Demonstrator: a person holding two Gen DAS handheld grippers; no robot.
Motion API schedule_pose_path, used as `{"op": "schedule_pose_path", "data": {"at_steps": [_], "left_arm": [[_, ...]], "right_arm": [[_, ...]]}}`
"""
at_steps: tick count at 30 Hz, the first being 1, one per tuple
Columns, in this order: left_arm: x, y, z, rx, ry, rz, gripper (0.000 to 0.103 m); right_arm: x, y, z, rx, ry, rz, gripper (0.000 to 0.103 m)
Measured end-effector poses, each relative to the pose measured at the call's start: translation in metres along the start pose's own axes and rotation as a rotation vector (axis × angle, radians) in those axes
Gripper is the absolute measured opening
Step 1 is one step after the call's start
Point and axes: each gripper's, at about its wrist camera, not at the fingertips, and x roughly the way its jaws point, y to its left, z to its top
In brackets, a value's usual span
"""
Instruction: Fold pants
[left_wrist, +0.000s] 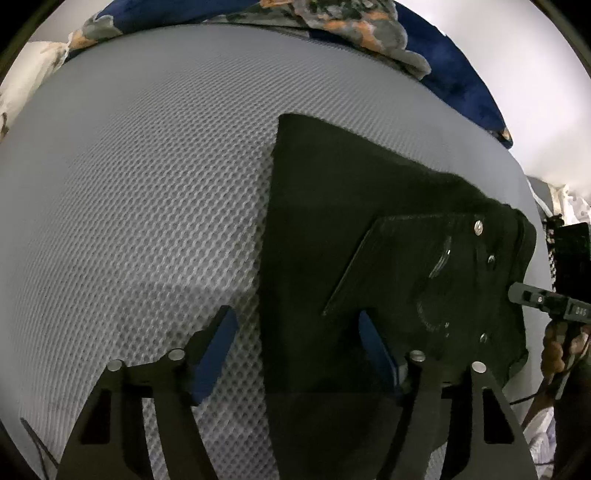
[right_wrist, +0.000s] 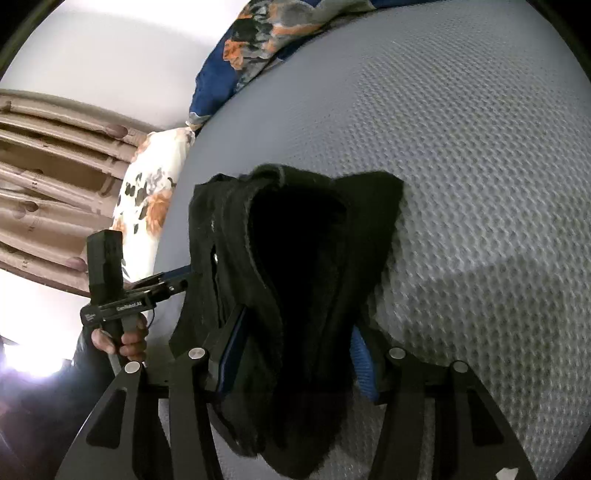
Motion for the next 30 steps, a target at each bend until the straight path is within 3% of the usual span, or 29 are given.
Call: {"op": "schedule_pose_path", "data": {"at_steps": [3,8,11,15,21,30], "left_arm": [[0.002,-0.001,0.009,0.018,-0.025,-0.003,0.06],[0.003,0.005,0.018,0.007,-0.05,-0.017,0.056],[0.001,0.006,0.019,0.019,-0.062,-0.013,0.05],[-0.007,-0.001,0.016,0.045,-0.086,0.023,0.033],[-0.017,-0.013,0.005,0.091,-0.113,0.063,0.021],[-0.045,-0.009,0.0,0.095,-0.163,0.032,0.017]], "right_arm": [[0.007,0.003,0.007,-0.001,-0.023,0.007,0.051],[0.009,0.005,0.01,0.02,-0.058,-0.012,0.047],[0.008,0.01,0.008,0.022,-0.073,-0.051,0.041],[0.007,0.028,0.007,0.01,-0.096,-0.123,0.034],[0.002,0.062,0.005,-0.027,-0.134,-0.226,0.024],[0.002,0.11,-0.002,-0.037,-0.175,-0.275,0.021]]}}
